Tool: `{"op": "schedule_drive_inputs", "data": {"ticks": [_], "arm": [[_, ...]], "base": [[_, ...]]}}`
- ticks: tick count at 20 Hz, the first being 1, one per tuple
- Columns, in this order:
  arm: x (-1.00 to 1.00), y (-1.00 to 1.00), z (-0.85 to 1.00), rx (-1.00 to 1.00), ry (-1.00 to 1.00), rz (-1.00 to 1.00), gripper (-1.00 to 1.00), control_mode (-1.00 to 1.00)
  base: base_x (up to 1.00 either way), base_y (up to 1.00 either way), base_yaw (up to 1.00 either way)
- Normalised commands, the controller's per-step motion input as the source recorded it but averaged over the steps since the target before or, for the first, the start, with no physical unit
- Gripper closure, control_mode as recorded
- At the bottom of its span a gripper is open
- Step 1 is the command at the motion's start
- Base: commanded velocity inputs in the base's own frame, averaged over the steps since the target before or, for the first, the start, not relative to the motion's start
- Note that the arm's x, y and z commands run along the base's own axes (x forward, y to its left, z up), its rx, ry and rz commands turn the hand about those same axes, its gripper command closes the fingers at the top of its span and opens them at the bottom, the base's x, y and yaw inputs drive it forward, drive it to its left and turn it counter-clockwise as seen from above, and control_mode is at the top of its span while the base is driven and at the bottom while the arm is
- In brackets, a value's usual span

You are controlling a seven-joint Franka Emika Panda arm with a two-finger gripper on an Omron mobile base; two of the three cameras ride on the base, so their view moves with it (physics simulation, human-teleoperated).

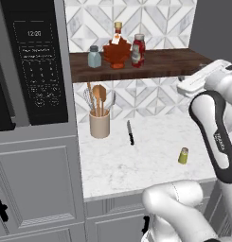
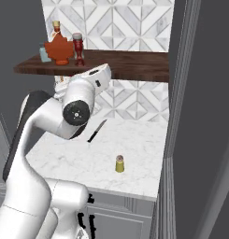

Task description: Put the shaker and condiment bottle from the counter next to their counterparts in the cabinet.

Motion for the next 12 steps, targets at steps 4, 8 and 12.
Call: {"op": "schedule_drive_inputs", "data": {"ticks": [4,8,12], "arm": [[-1.00,0.28,-1.00,0.00,-0.25,-0.26,-1.00,-1.00],[-0.85,0.74,-1.00,0.00,-0.07,-0.60,-1.00,-1.00],[-0.22,0.58,-1.00,0.03,0.01,-0.73,-1.00,-1.00]], "base": [[0.00,0.00,0.00],[0.00,0.00,0.00],[0.00,0.00,0.00]]}}
